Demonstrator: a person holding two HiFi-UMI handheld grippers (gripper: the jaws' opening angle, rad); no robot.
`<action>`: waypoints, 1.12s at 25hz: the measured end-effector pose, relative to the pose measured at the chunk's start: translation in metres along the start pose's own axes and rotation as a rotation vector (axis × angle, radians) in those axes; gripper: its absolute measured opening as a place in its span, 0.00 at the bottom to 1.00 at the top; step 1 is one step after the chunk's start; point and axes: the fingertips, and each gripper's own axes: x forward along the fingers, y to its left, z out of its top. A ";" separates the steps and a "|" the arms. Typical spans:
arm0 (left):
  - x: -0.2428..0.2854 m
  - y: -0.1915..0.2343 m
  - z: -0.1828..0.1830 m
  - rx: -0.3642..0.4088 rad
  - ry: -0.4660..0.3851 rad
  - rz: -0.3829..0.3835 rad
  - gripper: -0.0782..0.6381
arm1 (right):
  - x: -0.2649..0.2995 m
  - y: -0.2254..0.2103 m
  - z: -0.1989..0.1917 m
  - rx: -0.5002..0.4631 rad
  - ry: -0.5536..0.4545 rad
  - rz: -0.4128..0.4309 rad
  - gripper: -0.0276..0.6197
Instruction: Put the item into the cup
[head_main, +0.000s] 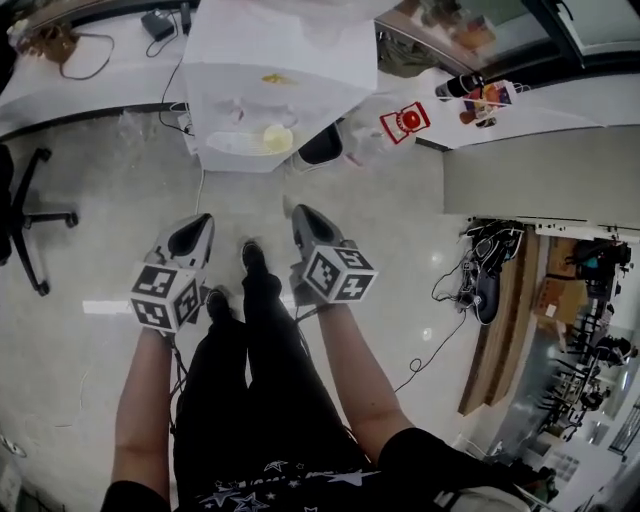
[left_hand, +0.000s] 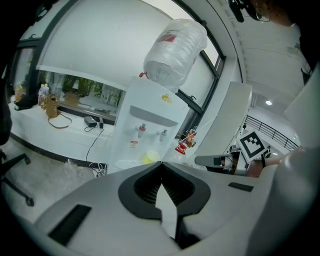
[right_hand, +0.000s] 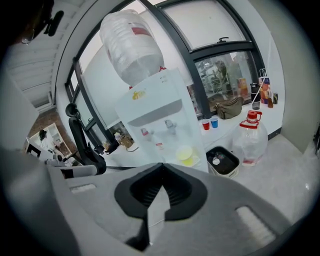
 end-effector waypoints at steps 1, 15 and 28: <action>0.005 0.004 -0.004 -0.007 0.003 0.006 0.12 | 0.008 -0.004 -0.002 0.002 0.007 0.003 0.05; 0.077 0.036 0.004 -0.020 0.022 0.042 0.12 | 0.090 -0.041 0.023 -0.023 0.059 0.041 0.05; 0.112 0.066 0.012 -0.055 0.011 0.112 0.12 | 0.159 -0.060 0.038 -0.047 0.100 0.074 0.05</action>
